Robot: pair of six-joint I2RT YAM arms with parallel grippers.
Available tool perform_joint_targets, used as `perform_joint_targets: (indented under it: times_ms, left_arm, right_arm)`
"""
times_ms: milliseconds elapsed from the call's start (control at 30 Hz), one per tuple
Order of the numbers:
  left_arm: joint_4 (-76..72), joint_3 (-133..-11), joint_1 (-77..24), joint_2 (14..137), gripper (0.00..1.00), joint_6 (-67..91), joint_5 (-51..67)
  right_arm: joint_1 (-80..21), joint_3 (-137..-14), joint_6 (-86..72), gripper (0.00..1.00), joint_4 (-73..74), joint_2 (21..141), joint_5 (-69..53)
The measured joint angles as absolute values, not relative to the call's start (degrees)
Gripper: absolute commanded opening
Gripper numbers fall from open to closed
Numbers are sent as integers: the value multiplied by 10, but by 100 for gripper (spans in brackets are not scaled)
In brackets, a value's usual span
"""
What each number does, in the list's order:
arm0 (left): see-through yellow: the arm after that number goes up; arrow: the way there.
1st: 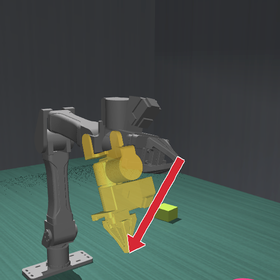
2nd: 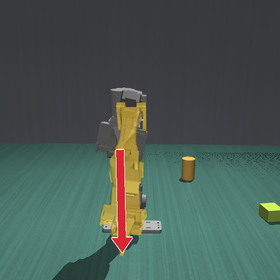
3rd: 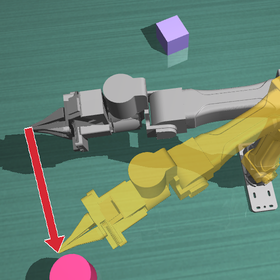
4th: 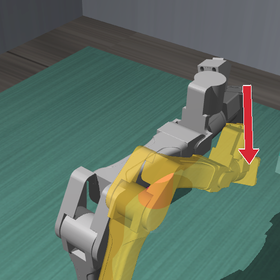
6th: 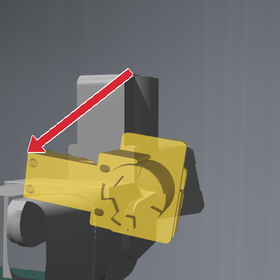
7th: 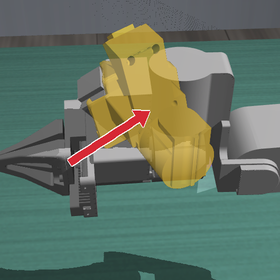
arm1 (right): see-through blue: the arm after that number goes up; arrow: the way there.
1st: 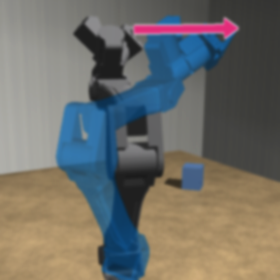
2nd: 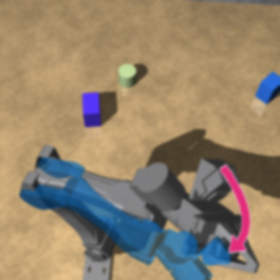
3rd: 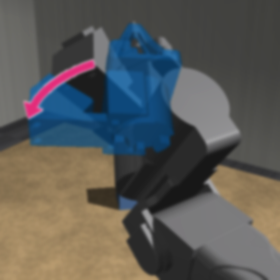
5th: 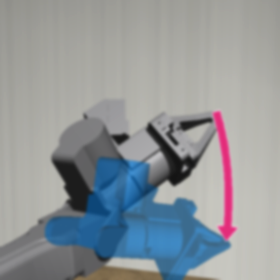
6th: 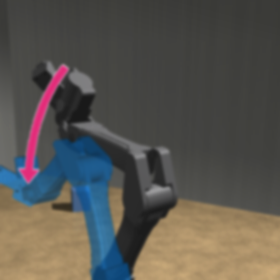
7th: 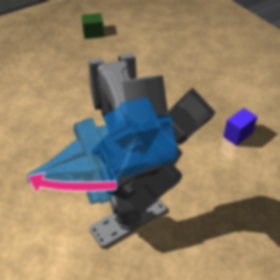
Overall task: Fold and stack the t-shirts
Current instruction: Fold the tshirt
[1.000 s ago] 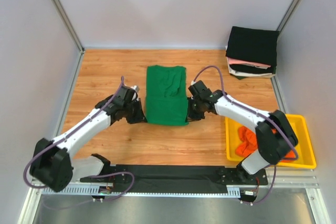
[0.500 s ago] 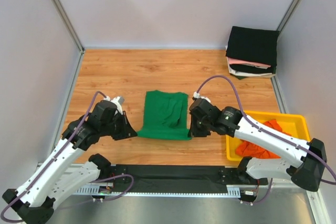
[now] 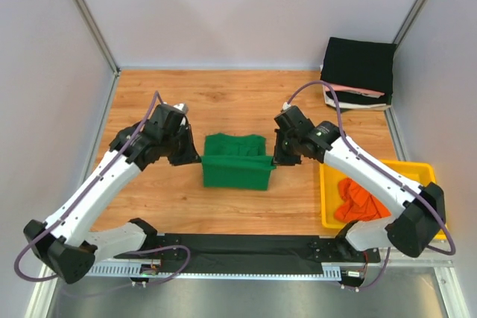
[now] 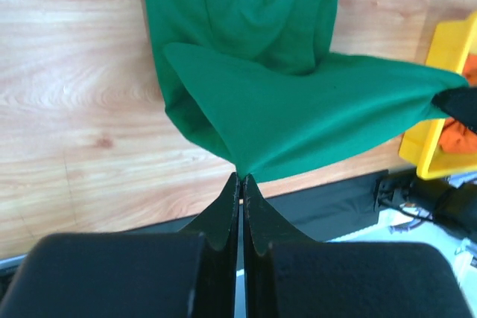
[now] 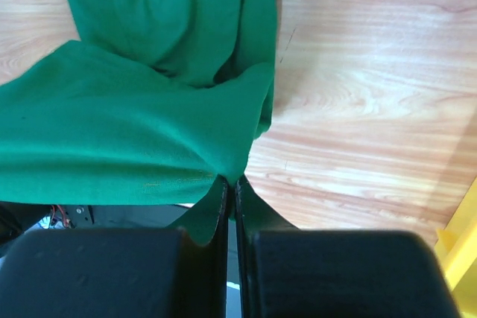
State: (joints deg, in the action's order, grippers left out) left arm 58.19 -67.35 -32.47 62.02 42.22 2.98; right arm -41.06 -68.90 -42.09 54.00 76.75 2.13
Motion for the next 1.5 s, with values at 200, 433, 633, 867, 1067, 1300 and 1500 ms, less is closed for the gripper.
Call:
perform_joint_targets:
  times_ms: [200, 433, 633, 867, 1067, 1300, 1500]
  left_arm:
    - [569, -716, -277, 714, 0, 395, 52]
    - [569, -800, -216, 844, 0, 361, 83]
    - [590, -955, -166, 1043, 29, 329, 103]
    - [660, -1278, -116, 1371, 57, 288, 118]
    - [673, -1191, -103, 1349, 56, 263, 116]
    - [662, -1058, -109, 1168, 49, 237, 111]
    - [623, -892, -108, 1008, 45, 225, 97]
  right_arm:
    - [-369, -713, -388, 0, 535, 824, -8]
    - [-328, -781, -350, 0, 534, 914, -47]
    - [-286, -923, -306, 52, 542, 1068, -76]
    - [-244, -1150, -250, 86, 579, 1282, -80]
    - [-234, -1000, -238, 88, 533, 1199, -87]
    - [-236, -831, -239, 88, 433, 1125, -160]
    - [-236, -831, -246, 84, 373, 1165, -197]
